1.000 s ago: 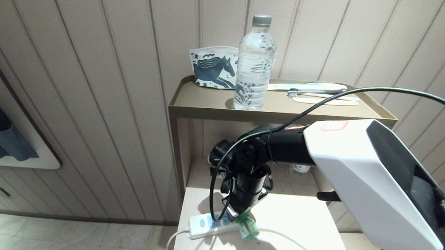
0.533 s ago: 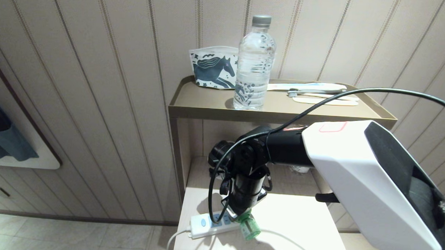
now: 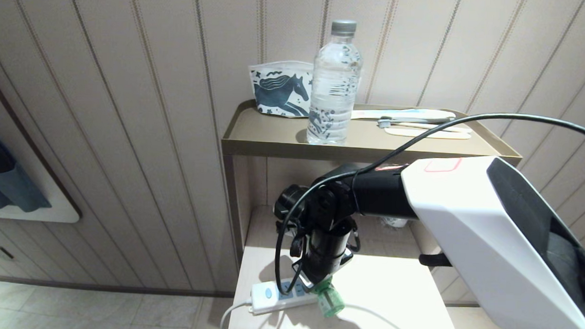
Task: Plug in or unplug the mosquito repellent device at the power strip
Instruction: Hold the socket with your left hand and unplug it with your right hand
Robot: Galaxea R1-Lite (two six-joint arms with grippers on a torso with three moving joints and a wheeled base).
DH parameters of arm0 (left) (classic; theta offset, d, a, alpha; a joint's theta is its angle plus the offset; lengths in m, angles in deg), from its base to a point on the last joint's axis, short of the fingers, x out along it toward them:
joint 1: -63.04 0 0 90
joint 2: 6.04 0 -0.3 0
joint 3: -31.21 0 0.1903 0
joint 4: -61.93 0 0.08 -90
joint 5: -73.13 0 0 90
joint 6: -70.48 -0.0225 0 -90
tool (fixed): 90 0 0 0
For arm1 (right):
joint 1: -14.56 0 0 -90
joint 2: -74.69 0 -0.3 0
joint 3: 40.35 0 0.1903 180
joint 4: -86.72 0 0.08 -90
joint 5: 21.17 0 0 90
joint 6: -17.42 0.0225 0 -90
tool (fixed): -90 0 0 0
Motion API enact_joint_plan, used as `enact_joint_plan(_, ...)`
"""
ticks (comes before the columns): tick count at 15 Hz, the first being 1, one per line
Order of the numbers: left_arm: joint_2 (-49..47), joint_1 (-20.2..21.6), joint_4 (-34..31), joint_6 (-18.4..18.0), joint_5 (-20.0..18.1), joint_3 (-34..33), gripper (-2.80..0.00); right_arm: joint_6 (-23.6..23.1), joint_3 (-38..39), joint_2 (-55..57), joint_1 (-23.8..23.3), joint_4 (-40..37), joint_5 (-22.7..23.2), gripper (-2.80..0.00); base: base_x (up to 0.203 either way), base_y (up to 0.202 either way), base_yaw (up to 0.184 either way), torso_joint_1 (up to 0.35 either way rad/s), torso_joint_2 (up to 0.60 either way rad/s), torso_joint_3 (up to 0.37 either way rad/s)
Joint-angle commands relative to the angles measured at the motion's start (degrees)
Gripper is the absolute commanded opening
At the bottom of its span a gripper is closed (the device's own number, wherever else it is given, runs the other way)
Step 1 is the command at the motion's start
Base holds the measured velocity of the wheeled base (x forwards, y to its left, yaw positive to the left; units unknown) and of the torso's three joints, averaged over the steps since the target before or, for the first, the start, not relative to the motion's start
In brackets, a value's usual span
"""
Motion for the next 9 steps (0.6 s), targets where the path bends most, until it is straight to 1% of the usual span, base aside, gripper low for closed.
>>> enact_joint_plan(1,-21.9,-0.5,-6.5,5.1,-7.1,9.9,-2.8,0.0,-0.2,-0.5,0.4,-0.2,0.0,-2.8,0.0,0.0,0.0,0.0,0.0,0.0)
enact_joint_plan(2,-28.0,-0.9,-9.1,6.6,-12.6,11.5,-2.8,0.0,0.0,-0.8,0.5,-0.2,0.1,-2.8,0.0,0.0,0.0,0.0,0.0,0.0)
enact_joint_plan(3,-33.9,-1.4,-11.0,7.6,-17.3,12.7,-2.8,0.0,0.3,-1.2,0.4,-0.2,0.1,-2.8,0.0,0.0,0.0,0.0,0.0,0.0)
enact_joint_plan(4,-40.0,-2.8,-12.6,8.5,-21.1,13.4,-2.8,0.0,0.3,-1.4,0.4,-0.2,0.1,-2.8,0.0,0.0,0.0,0.0,0.0,0.0)
enact_joint_plan(5,-45.0,-5.0,-13.6,8.8,-23.5,13.5,-2.8,0.0,0.0,-1.4,0.4,-0.2,0.1,-2.8,0.0,0.0,0.0,0.0,0.0,0.0)
enact_joint_plan(6,-49.4,-7.9,-14.3,8.0,-25.4,13.0,-2.8,0.0,0.0,-1.4,0.5,-0.2,0.1,-2.8,0.0,0.0,0.0,0.0,0.0,0.0)
enact_joint_plan(7,-53.0,-12.3,-14.8,5.7,-26.9,11.7,-2.8,0.0,-0.1,-1.4,0.5,-0.2,0.1,-2.8,0.0,0.0,0.0,0.0,0.0,0.0)
enact_joint_plan(9,-58.0,-17.5,-14.6,1.2,-28.5,9.1,-2.8,0.0,-0.2,-0.9,0.4,-0.2,0.1,-2.8,0.0,0.0,0.0,0.0,0.0,0.0)
